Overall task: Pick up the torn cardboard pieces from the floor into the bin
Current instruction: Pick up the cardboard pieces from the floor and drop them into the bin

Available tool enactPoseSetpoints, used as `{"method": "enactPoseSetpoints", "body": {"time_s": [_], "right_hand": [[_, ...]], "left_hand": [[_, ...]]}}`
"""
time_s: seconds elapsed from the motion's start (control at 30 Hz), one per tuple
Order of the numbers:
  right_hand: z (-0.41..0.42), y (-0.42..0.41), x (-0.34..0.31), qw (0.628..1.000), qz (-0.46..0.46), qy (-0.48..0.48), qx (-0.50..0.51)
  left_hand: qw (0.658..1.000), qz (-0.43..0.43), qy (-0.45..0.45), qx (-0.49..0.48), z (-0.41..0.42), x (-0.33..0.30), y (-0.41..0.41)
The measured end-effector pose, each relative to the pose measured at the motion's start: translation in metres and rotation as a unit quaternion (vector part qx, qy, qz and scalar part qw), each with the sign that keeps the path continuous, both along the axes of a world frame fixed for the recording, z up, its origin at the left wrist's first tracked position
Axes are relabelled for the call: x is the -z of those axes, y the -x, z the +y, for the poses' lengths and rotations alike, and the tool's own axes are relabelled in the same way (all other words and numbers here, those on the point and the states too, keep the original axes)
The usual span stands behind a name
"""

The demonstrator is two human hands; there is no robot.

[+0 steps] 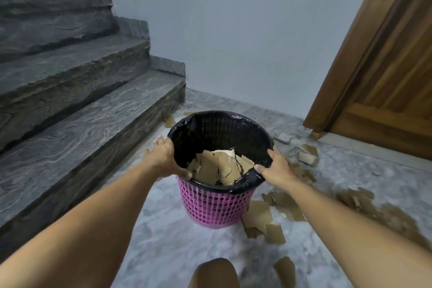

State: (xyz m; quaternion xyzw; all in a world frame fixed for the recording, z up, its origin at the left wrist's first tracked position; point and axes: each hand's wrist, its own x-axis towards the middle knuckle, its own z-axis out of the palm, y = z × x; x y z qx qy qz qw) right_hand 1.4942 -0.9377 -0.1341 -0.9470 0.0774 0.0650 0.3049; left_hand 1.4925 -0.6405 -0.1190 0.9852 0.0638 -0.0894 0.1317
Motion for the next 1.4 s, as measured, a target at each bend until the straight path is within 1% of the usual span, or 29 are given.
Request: {"method": "enactPoseSetpoints", "body": {"time_s": [0.17, 0.3, 0.4, 0.5, 0.6, 0.7, 0.77, 0.83, 0.87, 0.93, 1.07, 1.17, 1.23, 1.33, 1.4], "right_hand": [[-0.001, -0.003, 0.000, 0.997, -0.065, 0.024, 0.045], [-0.005, -0.009, 0.003, 0.999, -0.019, 0.034, -0.001], [-0.015, -0.028, 0.005, 0.999, 0.010, 0.023, -0.023], [-0.021, -0.041, 0.008, 1.000, 0.010, 0.015, -0.002], [-0.018, -0.047, 0.011, 0.999, -0.019, 0.017, 0.034], [-0.016, -0.054, 0.009, 0.998, -0.041, 0.025, 0.041], [-0.022, -0.054, 0.008, 0.997, -0.044, 0.048, 0.030], [-0.036, -0.048, 0.005, 0.998, -0.041, 0.049, 0.014], [-0.046, -0.045, 0.003, 0.998, -0.040, 0.053, 0.005], [-0.073, -0.040, -0.003, 0.996, -0.017, 0.083, -0.014], [-0.142, -0.033, -0.018, 0.979, 0.098, 0.167, -0.064], [-0.191, -0.027, -0.015, 0.965, 0.159, 0.198, -0.059], [-0.218, -0.021, 0.001, 0.963, 0.172, 0.203, -0.040], [-0.235, -0.006, 0.049, 0.958, 0.212, 0.194, -0.016], [-0.229, 0.007, 0.088, 0.957, 0.230, 0.175, -0.027]], "left_hand": [[1.000, -0.008, -0.016, 0.013, -0.021, 0.002, -0.031], [1.000, -0.005, 0.020, 0.018, -0.048, 0.008, -0.058], [1.000, 0.005, 0.009, 0.026, -0.059, 0.003, -0.075], [1.000, 0.008, 0.009, 0.019, -0.069, 0.002, -0.083], [1.000, -0.002, 0.001, -0.020, -0.079, 0.008, -0.082], [0.998, -0.028, -0.014, -0.063, -0.091, 0.008, -0.078], [0.993, -0.077, -0.061, -0.062, -0.105, 0.002, -0.070], [0.984, -0.145, -0.103, -0.021, -0.124, -0.004, -0.058], [0.980, -0.172, -0.100, 0.007, -0.136, -0.006, -0.054], [0.978, -0.189, -0.066, 0.059, -0.161, -0.001, -0.048], [0.973, -0.147, -0.021, 0.178, -0.220, 0.020, -0.038], [0.969, -0.090, 0.002, 0.231, -0.262, 0.045, -0.031], [0.970, -0.035, -0.010, 0.240, -0.283, 0.070, -0.030], [0.969, 0.065, -0.052, 0.234, -0.302, 0.126, -0.032], [0.970, 0.096, -0.068, 0.212, -0.304, 0.163, -0.030]]}}
